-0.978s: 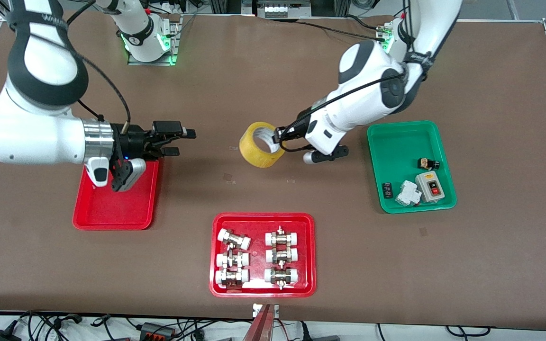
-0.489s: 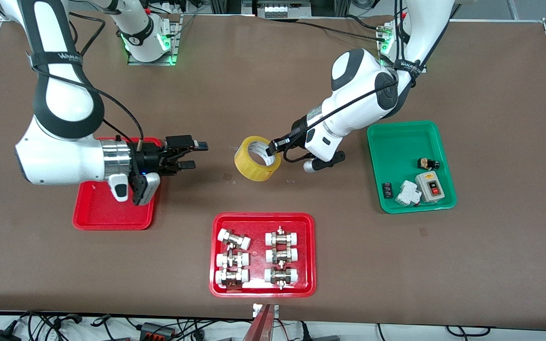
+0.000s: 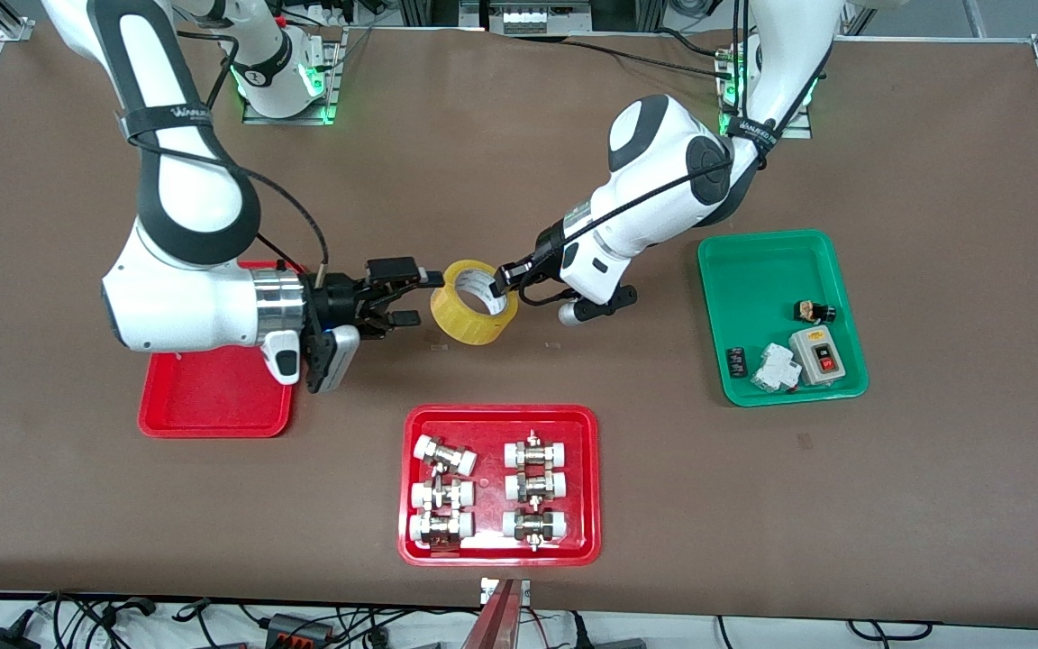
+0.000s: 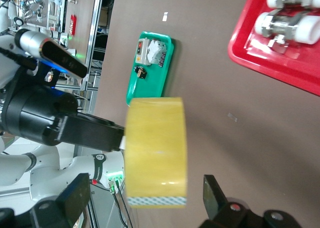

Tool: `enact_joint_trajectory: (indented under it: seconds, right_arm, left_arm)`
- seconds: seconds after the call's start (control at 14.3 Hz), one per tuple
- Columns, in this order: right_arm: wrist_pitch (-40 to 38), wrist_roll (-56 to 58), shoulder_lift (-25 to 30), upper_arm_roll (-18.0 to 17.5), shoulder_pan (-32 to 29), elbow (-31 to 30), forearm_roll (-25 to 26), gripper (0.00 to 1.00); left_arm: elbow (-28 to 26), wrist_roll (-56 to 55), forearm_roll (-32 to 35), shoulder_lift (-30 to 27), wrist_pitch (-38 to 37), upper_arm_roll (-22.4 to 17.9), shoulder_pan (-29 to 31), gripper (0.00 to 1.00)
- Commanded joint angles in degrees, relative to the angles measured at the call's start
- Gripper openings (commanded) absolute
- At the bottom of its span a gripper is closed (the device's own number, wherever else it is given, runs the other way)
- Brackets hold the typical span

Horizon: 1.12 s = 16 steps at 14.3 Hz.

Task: Left arm passes tape to right arm into tray
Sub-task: 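Close the right gripper on the tape held by the left gripper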

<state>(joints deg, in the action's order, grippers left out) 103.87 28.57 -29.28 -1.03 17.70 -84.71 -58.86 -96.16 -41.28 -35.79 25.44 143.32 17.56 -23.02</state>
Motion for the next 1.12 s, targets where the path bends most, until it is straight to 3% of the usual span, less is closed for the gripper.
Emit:
enact_joint_trajectory:
  seconds: [0.0,0.7,0.77,0.84,1.05]
  right_arm:
    - [1.51,0.88,-1.31,0.15,0.58,1.39,-0.91,1.0]
    - [4.94,1.75,-2.36,0.15,2.96,1.39,-0.73,1.0]
    - [4.94,2.89,-2.36,0.15,2.96,1.39,-0.73,0.96]
    - [4.94,4.2,-2.36,0.15,2.87,1.39,-0.73,0.86]
    - [4.94,5.27,-2.37,0.15,2.78,1.39,-0.64,0.79]
  left_arm:
    - [1.59,0.06,-0.6,0.57,0.3,-0.25,-0.19,0.0]
    - [1.32,0.68,-0.42,0.4,0.21,-0.25,0.08,0.0]
    - [1.32,0.68,-0.42,0.4,0.3,-0.25,0.08,0.0]
    - [1.32,0.68,-0.42,0.4,0.3,-0.25,0.08,0.0]
    - [1.32,0.85,-0.42,0.4,0.3,-0.25,0.17,0.0]
